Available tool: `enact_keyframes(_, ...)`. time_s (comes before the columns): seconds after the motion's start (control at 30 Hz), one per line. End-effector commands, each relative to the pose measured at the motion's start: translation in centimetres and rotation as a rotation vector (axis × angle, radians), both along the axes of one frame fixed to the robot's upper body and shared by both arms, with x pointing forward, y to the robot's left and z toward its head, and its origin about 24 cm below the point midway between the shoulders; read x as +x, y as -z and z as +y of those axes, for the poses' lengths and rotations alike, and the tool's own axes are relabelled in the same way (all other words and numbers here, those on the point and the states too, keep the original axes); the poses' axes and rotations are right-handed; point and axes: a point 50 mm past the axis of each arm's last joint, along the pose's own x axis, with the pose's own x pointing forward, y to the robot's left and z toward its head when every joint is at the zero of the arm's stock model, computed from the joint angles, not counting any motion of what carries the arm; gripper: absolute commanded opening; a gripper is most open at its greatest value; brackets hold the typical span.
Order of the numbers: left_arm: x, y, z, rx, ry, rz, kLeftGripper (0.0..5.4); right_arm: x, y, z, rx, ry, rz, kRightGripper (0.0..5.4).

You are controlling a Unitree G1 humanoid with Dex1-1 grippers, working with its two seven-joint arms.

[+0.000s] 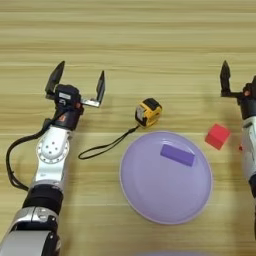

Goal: Move the objects on the table

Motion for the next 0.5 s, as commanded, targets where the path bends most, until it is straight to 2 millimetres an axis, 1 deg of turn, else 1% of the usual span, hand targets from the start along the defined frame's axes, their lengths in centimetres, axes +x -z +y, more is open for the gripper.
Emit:
enact_keyframes(0.03,-0.2,-0.5,-1.8,0.012,0.088,0.018,5.40,0.3,-0.8,-0.2,-0.010,0.015,-0.035,5.37)
enact_keyframes(0.17,0.1,-1.0,-3.2,-0.013,0.181,0.062,5.40,0.2,-0.9,-0.1,-0.009,0.031,-0.046,5.37)
enact_keyframes(0.37,0.7,-1.8,-4.5,0.011,0.307,0.104,5.40,0.4,-0.8,0.4,-0.015,0.032,-0.043,5.37)
enact_keyframes(0.5,1.0,-1.8,-5.6,0.036,0.377,0.144,5.40,0.4,-0.7,0.6,-0.024,0.026,-0.041,5.37)
